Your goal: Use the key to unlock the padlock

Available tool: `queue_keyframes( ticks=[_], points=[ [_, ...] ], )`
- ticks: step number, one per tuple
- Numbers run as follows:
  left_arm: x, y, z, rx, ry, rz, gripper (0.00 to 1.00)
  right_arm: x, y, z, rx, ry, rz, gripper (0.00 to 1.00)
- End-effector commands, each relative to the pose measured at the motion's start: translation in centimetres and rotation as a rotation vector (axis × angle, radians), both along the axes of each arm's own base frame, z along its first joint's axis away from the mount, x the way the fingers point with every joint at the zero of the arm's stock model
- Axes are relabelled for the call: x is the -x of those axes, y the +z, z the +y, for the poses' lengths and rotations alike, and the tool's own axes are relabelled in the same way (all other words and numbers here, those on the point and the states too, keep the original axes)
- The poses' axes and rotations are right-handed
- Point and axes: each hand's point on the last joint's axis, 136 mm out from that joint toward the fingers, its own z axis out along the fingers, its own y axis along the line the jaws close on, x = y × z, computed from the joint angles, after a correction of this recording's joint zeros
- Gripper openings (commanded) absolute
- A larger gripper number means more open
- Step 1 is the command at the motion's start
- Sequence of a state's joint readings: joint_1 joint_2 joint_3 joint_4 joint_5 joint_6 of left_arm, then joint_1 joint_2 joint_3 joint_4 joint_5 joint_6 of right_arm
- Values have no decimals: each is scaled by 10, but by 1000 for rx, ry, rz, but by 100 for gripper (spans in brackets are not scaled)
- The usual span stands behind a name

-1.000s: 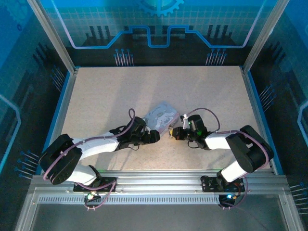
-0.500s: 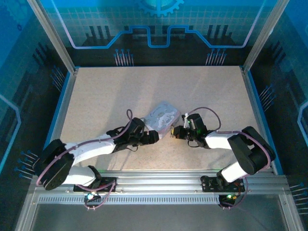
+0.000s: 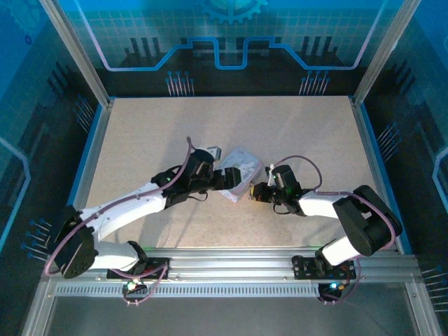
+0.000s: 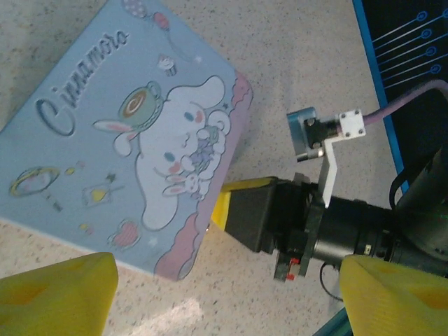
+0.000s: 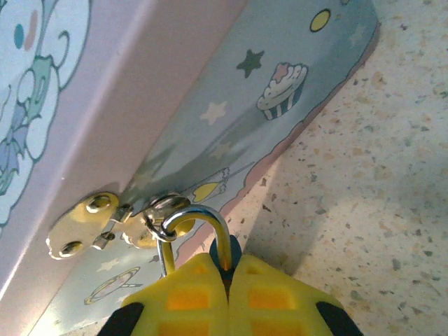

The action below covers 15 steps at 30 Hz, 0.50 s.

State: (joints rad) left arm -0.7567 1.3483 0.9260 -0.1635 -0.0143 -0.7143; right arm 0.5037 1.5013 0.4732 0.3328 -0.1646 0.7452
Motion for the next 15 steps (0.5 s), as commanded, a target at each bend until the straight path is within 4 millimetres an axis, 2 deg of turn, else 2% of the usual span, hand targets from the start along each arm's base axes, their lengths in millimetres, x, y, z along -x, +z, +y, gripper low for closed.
queue_keyframes(
  ticks=[1, 7, 10, 15],
  points=[
    [-7, -5, -16, -17, -49, -1, 83, -1, 8, 4, -6, 4, -7, 3],
    [-18, -23, -34, -17, -72, 32, 83, -1, 9, 5, -8, 14, -9, 5],
    [-19, -34, -36, -30, -72, 51, 83, 1, 9, 7, -12, 28, -6, 7],
    [-21, -41, -35, -38, -61, 58, 83, 5, 4, 8, -22, 54, 8, 11]
  ],
)
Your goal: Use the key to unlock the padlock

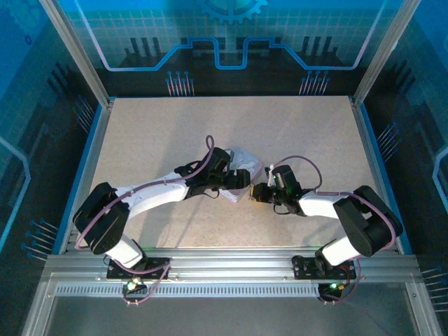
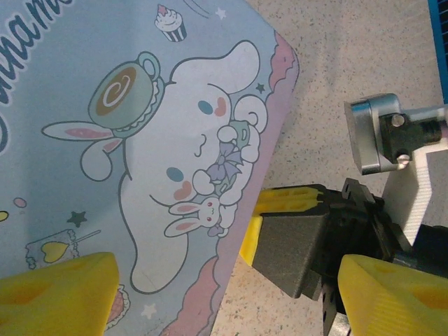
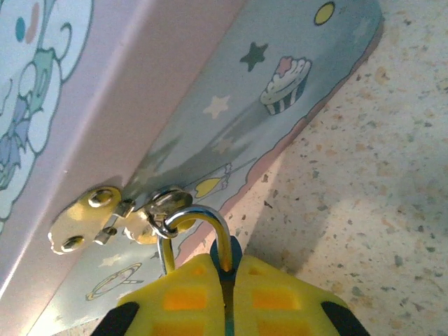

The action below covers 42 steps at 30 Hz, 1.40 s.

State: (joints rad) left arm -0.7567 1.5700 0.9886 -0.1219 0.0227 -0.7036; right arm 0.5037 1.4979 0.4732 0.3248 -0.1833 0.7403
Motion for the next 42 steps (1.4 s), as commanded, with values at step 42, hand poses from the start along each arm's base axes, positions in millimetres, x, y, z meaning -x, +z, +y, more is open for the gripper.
queue_keyframes(
  ticks=[42],
  points=[
    [-7, 2, -9, 15, -9, -25, 83, 28, -26, -9, 13, 16, 92, 23]
  ],
)
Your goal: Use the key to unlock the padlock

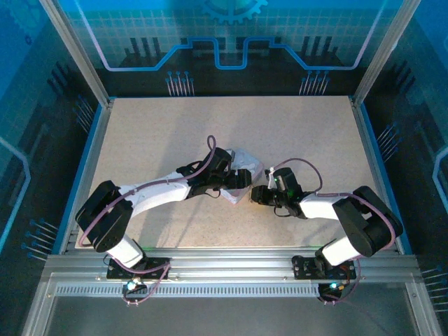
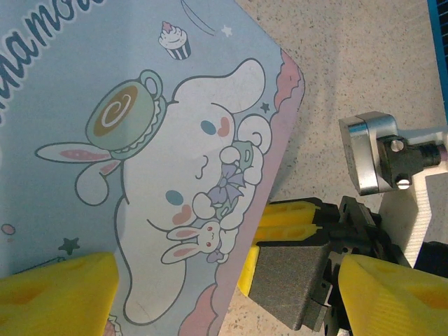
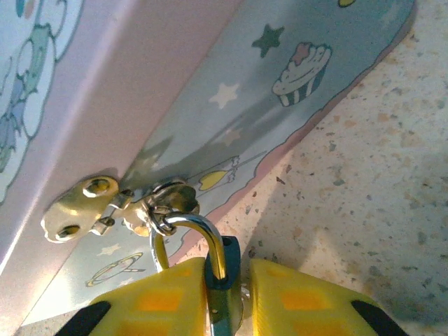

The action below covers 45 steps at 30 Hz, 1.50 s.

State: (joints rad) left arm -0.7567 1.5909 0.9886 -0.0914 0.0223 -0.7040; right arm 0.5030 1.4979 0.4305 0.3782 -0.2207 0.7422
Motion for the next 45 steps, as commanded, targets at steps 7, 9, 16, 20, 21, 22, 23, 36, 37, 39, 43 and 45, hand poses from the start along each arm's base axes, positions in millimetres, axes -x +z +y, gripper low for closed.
queue_keyframes(
  ticks=[7, 9, 16, 20, 21, 22, 23, 36, 37, 39, 43, 45],
  points=[
    [-4, 2, -5, 3, -6, -16, 84, 24, -25, -12, 44, -4, 99, 23],
    [-4, -1, -5, 0, -4, -11, 84, 26, -26, -12, 46, -3, 101, 23],
    [-5, -4, -5, -3, -3, -7, 84, 31, -31, -16, 54, -9, 112, 26],
    [-5, -5, -5, -5, -2, -7, 84, 33, -31, -18, 56, -13, 112, 30],
    [-5, -5, -4, -8, 1, -6, 84, 34, -30, -19, 58, -16, 108, 30],
    [-6, -6, -4, -9, 3, -7, 84, 33, -29, -20, 61, -21, 102, 30],
    [-6, -7, -4, -11, 3, -5, 84, 34, -28, -22, 66, -25, 97, 31],
    [-7, -18, -4, -15, 8, 17, 84, 40, -9, -20, 19, 27, 29, 39],
    [-7, -18, -5, -13, 6, 18, 84, 40, -8, -19, 11, 30, 25, 39],
    [-7, -17, -5, -13, 7, 18, 84, 36, -2, -16, -14, 36, 1, 39],
    [-6, -16, -4, -12, 6, 15, 84, 28, 9, -17, -60, 49, -37, 39],
    [-6, -14, -4, -9, 7, 12, 84, 27, 12, -18, -85, 54, -45, 39]
  ],
)
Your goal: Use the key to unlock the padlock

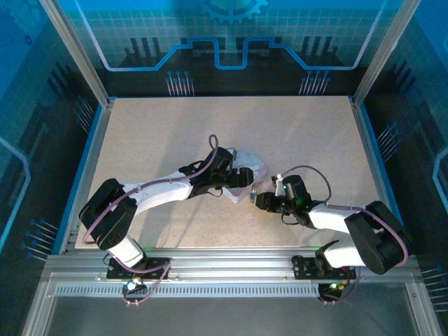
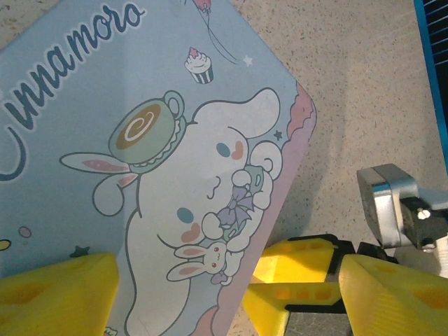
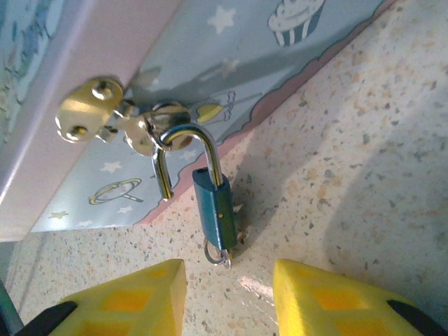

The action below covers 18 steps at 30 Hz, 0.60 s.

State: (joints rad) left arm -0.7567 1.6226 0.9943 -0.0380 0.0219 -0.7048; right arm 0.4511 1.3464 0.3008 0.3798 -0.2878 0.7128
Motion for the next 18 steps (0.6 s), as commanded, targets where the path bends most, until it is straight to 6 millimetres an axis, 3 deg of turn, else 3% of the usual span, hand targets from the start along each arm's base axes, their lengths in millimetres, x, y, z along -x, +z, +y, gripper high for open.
queue_keyframes(
  ticks=[1, 7, 18],
  points=[
    [2, -13, 4, -29, 7, 33, 84, 0, 10, 1, -58, 40, -32, 38],
    [1, -11, 3, -24, 7, 31, 84, -3, 15, 8, -120, 77, -33, 37],
    [2, -10, 4, -25, 5, 29, 84, -14, 2, 9, -121, 62, 3, 35]
  ],
)
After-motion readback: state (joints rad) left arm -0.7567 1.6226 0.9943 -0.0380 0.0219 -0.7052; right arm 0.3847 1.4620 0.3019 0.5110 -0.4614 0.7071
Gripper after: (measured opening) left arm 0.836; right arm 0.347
